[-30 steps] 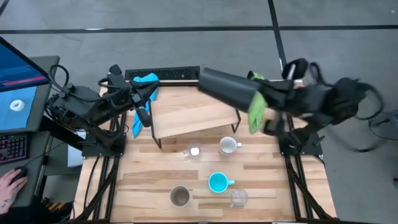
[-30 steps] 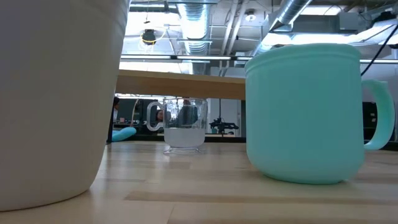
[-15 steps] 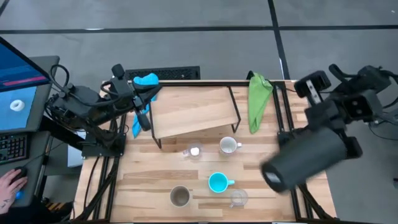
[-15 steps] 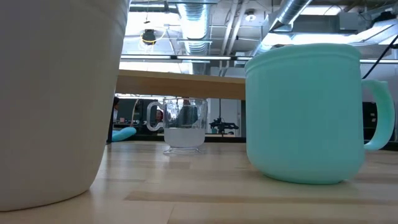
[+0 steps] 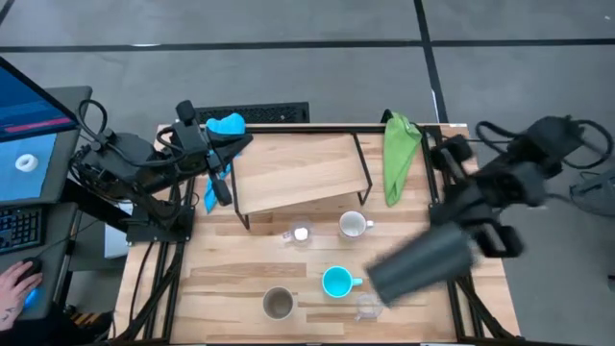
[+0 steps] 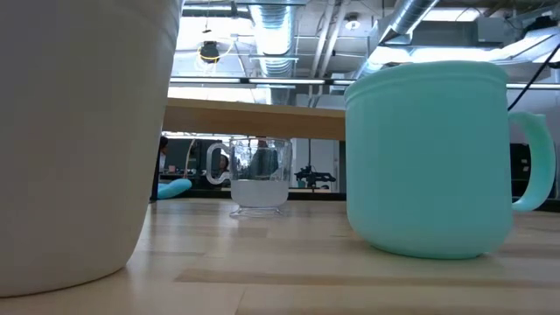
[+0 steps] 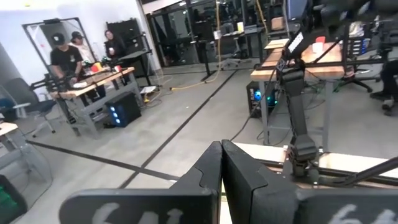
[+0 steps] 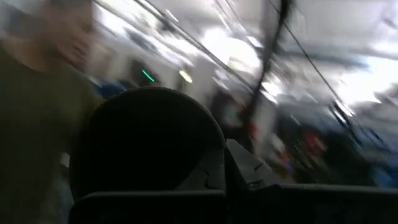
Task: Stack small to large cups/mugs on shelf
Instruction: Put the black cup on the shelf
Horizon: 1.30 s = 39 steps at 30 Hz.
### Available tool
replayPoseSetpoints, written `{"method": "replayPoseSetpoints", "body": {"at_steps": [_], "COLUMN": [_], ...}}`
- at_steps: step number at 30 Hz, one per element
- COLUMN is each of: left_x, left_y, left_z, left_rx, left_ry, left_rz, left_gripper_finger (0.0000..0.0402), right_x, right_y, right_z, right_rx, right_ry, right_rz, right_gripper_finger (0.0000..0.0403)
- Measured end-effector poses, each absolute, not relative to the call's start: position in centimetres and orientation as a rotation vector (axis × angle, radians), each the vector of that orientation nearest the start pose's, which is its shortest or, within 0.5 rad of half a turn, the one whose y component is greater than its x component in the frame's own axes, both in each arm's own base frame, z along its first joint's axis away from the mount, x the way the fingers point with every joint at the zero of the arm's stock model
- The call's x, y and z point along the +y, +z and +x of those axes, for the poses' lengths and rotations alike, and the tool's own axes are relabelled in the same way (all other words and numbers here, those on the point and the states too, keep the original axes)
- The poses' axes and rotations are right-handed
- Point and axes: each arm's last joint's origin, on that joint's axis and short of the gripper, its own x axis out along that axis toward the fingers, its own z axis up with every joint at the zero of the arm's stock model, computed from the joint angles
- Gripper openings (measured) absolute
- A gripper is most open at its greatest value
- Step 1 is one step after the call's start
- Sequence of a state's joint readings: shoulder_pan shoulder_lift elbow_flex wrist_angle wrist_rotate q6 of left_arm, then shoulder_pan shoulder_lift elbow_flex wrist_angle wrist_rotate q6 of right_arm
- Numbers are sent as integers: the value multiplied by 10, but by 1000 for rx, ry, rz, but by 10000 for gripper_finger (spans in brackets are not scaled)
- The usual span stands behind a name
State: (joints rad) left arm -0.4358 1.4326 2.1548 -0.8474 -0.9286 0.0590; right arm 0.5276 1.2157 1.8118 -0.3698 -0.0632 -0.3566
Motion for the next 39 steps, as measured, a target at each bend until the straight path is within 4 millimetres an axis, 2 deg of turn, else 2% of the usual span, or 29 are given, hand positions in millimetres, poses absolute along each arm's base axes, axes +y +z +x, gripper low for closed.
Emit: {"method": "replayPoseSetpoints", "body": {"at_steps": [5,11,19,21,24,26,29,36,39], "left_x": [-69,-69,-64,-60,-56,-55,-54,-50,-51], "left_y": [561,560,533,530,532,542,551,549,544], "left_z": [202,202,195,201,221,238,252,254,253], "left_rx": [101,92,274,294,272,183,99,122,165], "left_ry": [481,487,541,569,541,449,328,355,353], "left_rz": [85,19,-65,-75,-53,-32,31,39,35], "left_gripper_finger": [0,0,0,0,0,0,0,0,0], "right_x": [85,61,35,34,34,34,35,33,31], "right_y": [543,520,488,483,479,478,479,484,481], "right_z": [192,231,278,286,292,292,292,284,284], "right_rx": [-132,64,251,268,281,287,281,269,298], "right_ry": [355,218,200,216,251,263,267,260,186], "right_rz": [-246,-143,-49,-45,-43,-42,-49,-45,-55], "right_gripper_finger": [5,7,7,8,8,8,8,8,8]}}
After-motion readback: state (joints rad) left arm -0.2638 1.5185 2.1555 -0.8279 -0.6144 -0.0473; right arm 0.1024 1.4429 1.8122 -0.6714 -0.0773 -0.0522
